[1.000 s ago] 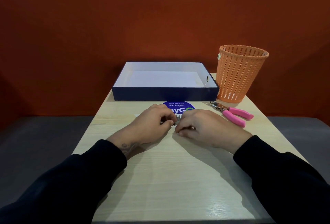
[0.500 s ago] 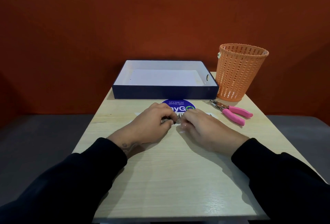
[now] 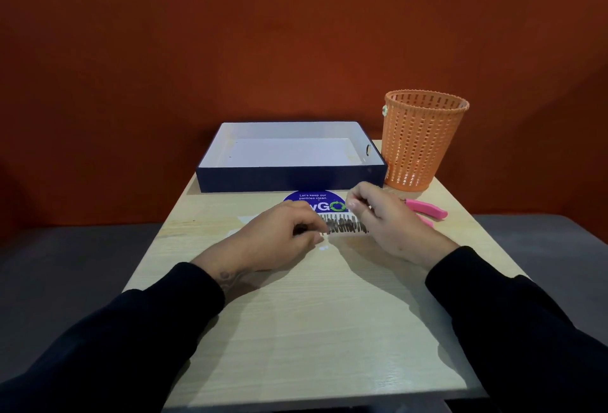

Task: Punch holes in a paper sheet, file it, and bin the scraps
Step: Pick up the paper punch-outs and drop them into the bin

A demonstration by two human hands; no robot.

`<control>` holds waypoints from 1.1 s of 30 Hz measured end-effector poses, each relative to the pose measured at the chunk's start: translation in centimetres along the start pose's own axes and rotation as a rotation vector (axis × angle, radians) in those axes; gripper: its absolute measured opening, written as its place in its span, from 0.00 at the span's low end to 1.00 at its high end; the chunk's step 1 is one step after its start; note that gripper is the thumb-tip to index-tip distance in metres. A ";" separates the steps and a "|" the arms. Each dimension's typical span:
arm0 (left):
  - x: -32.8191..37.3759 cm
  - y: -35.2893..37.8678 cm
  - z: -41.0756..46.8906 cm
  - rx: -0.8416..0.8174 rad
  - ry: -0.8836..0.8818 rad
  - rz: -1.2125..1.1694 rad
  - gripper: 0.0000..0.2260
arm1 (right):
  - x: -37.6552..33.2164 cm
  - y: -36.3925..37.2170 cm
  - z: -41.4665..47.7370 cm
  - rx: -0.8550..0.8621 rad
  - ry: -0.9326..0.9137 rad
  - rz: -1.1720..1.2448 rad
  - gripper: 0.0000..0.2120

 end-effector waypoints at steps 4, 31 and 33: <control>0.0 -1.9 0.7 0.076 -0.073 -0.060 0.04 | -0.2 -2.8 0.4 0.075 0.028 0.071 0.09; 9.8 -3.7 25.4 0.202 0.086 0.092 0.06 | 7.9 -20.1 11.8 0.166 0.243 -0.374 0.09; 9.7 -3.7 25.4 0.199 0.089 0.081 0.06 | 8.1 -20.3 11.8 0.171 0.249 -0.363 0.10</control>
Point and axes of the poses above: each hand's wrist, its own z-axis towards the middle knuckle, its own y-axis out of the palm, x = y × z, the point moved 8 cm from there along z, towards the middle knuckle, and after that the axes turned 2 degrees about -z, right-handed, at the moved point
